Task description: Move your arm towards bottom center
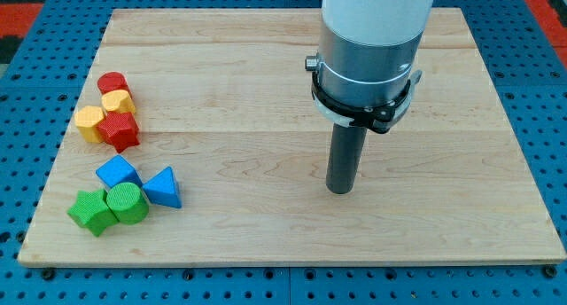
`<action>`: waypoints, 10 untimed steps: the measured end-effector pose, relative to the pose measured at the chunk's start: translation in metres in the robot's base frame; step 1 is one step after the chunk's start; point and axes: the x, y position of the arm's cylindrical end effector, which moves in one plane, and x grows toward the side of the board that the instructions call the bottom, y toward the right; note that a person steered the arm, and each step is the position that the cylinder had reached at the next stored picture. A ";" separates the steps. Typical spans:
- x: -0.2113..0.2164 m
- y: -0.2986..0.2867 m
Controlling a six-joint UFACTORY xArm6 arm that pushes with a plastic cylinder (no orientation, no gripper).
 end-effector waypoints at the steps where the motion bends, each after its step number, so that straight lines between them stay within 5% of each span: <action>1: 0.000 0.000; 10: -0.018 -0.009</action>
